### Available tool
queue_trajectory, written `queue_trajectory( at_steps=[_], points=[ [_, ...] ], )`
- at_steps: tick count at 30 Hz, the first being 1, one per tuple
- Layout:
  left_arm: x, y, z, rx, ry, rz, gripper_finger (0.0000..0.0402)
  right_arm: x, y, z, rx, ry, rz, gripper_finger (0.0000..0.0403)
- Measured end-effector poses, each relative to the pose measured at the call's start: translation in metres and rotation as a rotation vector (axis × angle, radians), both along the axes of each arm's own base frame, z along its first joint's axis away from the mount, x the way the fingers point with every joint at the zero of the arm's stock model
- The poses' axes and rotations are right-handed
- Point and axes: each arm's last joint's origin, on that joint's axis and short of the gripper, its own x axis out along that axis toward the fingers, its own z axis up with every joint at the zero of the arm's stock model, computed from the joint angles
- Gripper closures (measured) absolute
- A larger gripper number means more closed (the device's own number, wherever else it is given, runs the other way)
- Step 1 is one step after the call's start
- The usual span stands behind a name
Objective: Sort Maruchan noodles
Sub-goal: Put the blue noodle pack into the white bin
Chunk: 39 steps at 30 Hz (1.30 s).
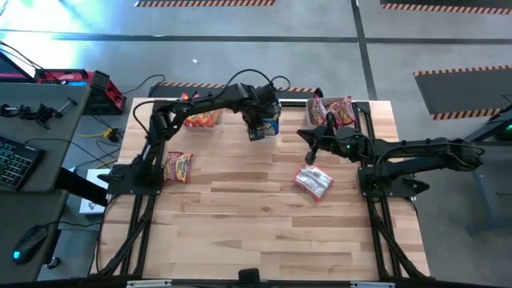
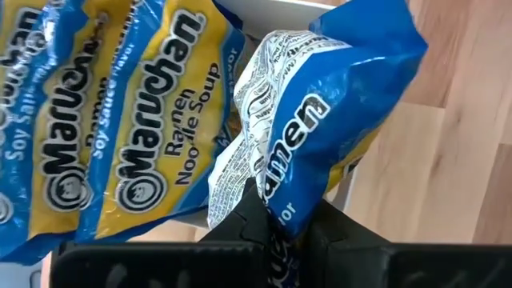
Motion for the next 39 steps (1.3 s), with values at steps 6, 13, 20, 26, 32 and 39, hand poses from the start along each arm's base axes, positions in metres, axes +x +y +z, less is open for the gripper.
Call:
queue_trajectory(
  at_steps=[6,13,20,26,32,39],
  points=[
    [0.003,-0.005,0.002,0.047,0.009,-0.04,0.0347,0.0,0.0,0.0,0.003,0.0,0.012,0.0398],
    [0.005,-0.011,0.008,0.071,-0.015,-0.062,0.0284,0.0,0.0,0.0,0.003,0.0,0.014,0.0398],
    [0.006,-0.011,0.008,0.005,-0.056,-0.068,0.0302,0.0,0.001,-0.002,0.009,0.022,0.02,0.0398],
    [0.008,-0.005,0.01,0.029,-0.101,-0.073,0.0362,0.0,0.001,-0.002,0.008,0.022,0.02,0.0398],
    [0.007,-0.006,0.01,0.044,-0.075,-0.097,0.0398,0.0,0.001,-0.003,0.01,0.03,0.02,0.0398],
    [-0.014,-0.02,0.036,0.021,-0.111,-0.056,0.0401,-0.001,0.001,-0.006,0.015,0.065,0.019,0.0398]
  ],
)
